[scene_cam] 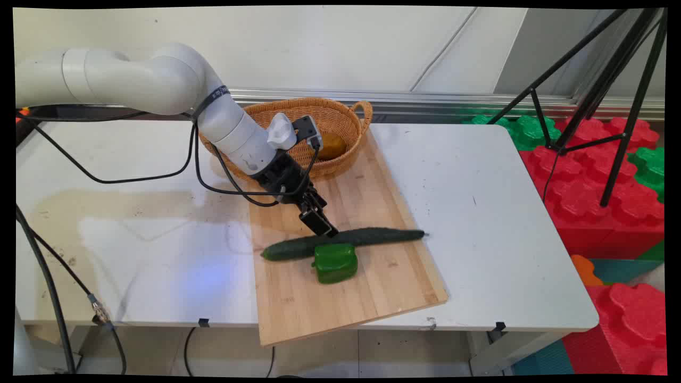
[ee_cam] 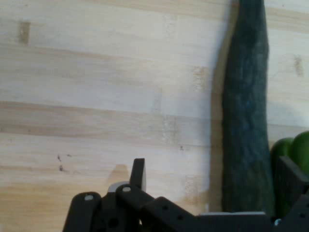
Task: Pick up the potato from the vegetable basket
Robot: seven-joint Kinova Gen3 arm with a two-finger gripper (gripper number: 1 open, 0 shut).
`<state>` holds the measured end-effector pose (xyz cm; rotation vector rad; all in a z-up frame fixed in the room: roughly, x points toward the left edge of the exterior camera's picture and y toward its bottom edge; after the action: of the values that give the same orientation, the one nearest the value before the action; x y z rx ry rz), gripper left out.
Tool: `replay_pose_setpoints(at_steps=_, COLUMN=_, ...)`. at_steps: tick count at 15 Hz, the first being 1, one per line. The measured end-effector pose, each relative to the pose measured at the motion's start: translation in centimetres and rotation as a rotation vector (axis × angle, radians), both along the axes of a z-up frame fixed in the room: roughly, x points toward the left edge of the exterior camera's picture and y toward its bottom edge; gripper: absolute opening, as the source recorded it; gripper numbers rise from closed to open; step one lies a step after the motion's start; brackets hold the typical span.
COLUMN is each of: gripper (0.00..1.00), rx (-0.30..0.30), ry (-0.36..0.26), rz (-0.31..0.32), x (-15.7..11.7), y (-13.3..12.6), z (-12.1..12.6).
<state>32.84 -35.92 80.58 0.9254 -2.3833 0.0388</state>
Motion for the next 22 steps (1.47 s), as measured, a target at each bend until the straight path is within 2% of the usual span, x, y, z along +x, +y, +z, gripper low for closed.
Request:
replay_pose_setpoints(at_steps=7, gripper=1.00, rx=-0.046, ry=0.018, rz=-0.004, x=0.3, y=0.6, z=2.2)
replay_pose_setpoints(at_steps=14, gripper=1.00, rx=-0.124, ry=0.059, rz=-0.040, x=1.8, y=2.9, z=6.9)
replay_pose_setpoints(at_steps=22, gripper=1.00, rx=-0.201, ry=0.095, rz=-0.071, x=4.8, y=6.7, z=11.9)
